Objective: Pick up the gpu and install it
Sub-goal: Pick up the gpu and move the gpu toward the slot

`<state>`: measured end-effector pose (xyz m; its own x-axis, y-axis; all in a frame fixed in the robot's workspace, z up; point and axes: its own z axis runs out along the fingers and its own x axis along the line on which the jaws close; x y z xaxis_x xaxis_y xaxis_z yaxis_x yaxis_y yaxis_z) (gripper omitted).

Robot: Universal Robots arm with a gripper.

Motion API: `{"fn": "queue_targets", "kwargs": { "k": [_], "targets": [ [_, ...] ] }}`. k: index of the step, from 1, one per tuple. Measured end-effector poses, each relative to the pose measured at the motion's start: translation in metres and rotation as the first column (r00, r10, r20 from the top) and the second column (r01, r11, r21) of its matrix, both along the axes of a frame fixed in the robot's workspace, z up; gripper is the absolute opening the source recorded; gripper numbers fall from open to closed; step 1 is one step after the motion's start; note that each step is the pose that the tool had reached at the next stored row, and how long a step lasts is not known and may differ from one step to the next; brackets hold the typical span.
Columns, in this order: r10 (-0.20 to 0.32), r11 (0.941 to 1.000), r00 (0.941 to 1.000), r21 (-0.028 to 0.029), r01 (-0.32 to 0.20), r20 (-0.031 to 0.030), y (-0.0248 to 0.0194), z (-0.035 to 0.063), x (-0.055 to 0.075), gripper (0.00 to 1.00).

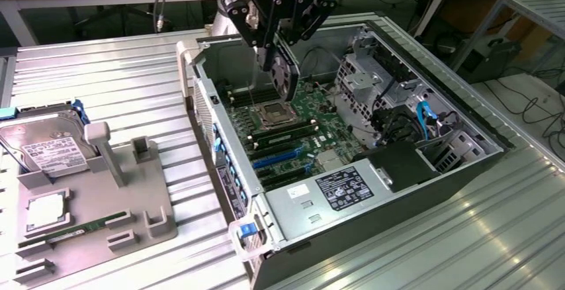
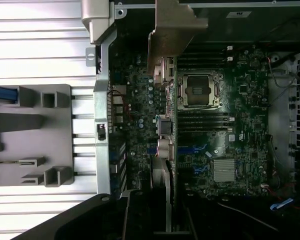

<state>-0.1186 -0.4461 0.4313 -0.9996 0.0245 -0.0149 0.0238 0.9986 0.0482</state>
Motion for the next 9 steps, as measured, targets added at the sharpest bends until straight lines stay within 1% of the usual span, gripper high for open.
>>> {"fn": "queue_targets", "kwargs": {
  "k": [6, 8, 9],
  "targets": [
    [0.0, 1.0, 1.0, 0.0001, 0.0, 0.0, 0.0, -0.0001, 0.015, 0.28],
    [0.0, 1.0, 1.0, 0.0001, 0.0, 0.0, 0.0, -0.0002, 0.025, 0.28],
    [0.0, 1.0, 1.0, 0.0001, 0.0, 0.0001, 0.0, -0.0002, 0.028, 0.28]
  ]
}}
